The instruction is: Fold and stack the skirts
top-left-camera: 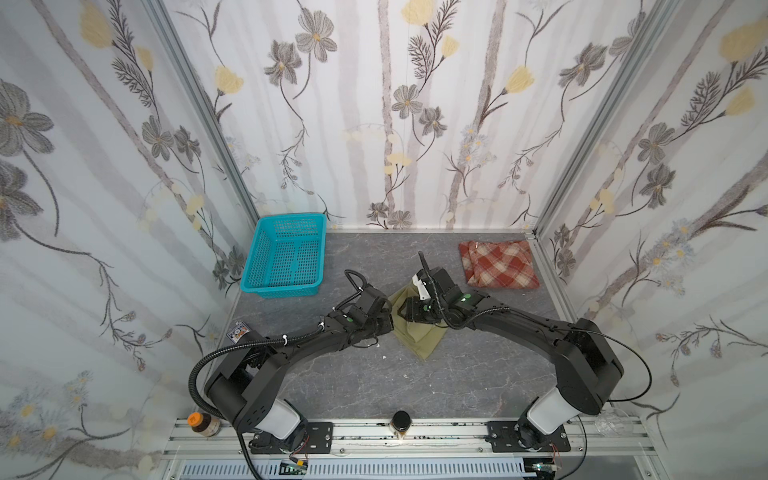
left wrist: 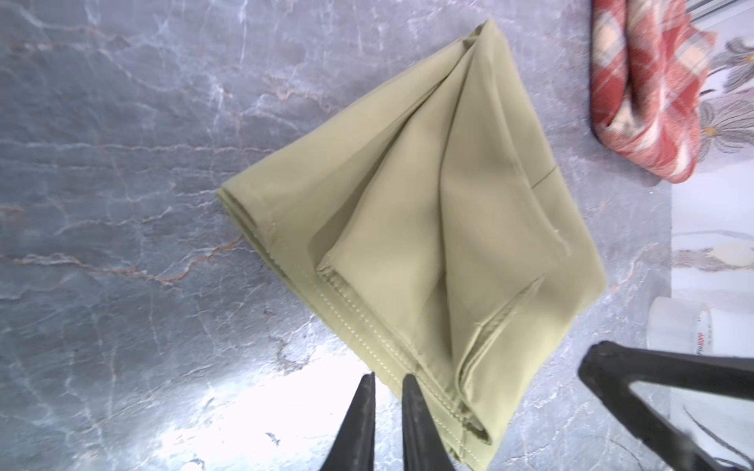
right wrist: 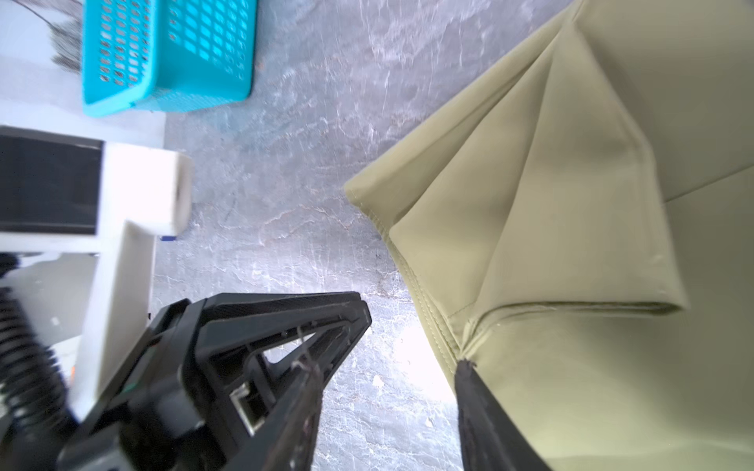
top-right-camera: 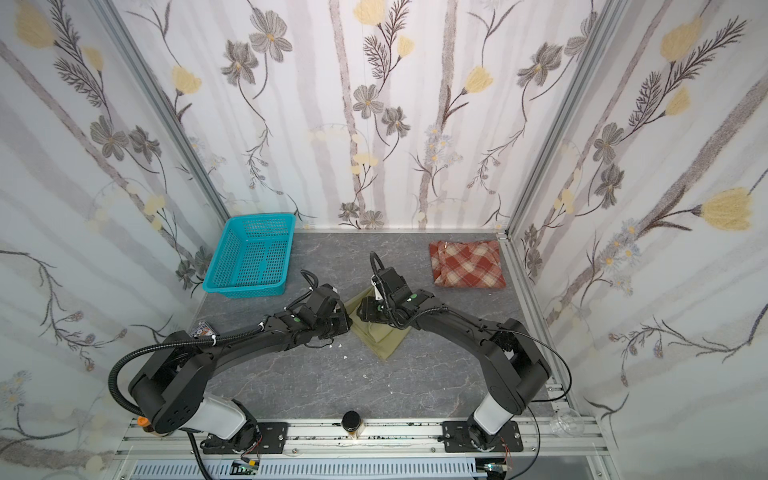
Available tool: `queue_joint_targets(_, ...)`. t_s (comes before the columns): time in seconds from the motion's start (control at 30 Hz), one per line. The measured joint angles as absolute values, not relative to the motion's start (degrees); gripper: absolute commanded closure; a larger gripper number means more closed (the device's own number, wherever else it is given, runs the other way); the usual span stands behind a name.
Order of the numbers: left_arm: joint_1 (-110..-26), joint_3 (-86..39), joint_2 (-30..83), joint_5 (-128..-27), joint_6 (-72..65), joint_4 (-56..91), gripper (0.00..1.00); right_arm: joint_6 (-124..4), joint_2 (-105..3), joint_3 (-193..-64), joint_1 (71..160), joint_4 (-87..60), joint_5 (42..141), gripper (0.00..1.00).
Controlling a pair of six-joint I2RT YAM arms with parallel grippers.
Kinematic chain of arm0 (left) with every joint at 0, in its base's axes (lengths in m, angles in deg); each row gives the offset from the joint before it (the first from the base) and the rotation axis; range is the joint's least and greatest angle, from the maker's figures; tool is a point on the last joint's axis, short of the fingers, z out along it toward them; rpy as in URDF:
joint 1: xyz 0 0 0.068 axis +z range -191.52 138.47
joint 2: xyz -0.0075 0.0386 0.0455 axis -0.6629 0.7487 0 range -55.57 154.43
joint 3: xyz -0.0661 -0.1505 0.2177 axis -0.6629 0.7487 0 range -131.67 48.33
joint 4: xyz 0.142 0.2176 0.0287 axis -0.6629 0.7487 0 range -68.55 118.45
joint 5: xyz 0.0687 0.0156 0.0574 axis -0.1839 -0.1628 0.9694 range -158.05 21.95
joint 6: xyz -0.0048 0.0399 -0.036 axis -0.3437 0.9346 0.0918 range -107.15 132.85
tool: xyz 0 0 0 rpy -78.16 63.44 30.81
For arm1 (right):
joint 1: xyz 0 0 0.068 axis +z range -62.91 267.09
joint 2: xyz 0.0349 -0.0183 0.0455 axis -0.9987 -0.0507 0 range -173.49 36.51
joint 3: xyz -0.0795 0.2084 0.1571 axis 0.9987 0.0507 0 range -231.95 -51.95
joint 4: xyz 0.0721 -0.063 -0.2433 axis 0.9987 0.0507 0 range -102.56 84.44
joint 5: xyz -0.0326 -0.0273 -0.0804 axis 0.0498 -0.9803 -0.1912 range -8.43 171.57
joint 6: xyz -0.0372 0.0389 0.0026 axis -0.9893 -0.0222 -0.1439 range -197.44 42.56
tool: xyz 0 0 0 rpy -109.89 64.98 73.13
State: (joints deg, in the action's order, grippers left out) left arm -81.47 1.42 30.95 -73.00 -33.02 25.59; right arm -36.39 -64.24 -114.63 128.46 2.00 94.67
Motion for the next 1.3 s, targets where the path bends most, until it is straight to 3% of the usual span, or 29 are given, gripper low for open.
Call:
queue_joint_targets(0.6,-81.42,-5.07,37.16,-73.86,-31.73,25.51,0.82,-39.62,-69.79,-111.68,119.71,-0.75,91.87,0.50)
queue_joint_targets(1.3,-79.04,-3.24,34.03,-73.27,-30.85,25.97,0.78,-37.41,-80.96,-122.65,122.18,-9.32,103.31,0.52)
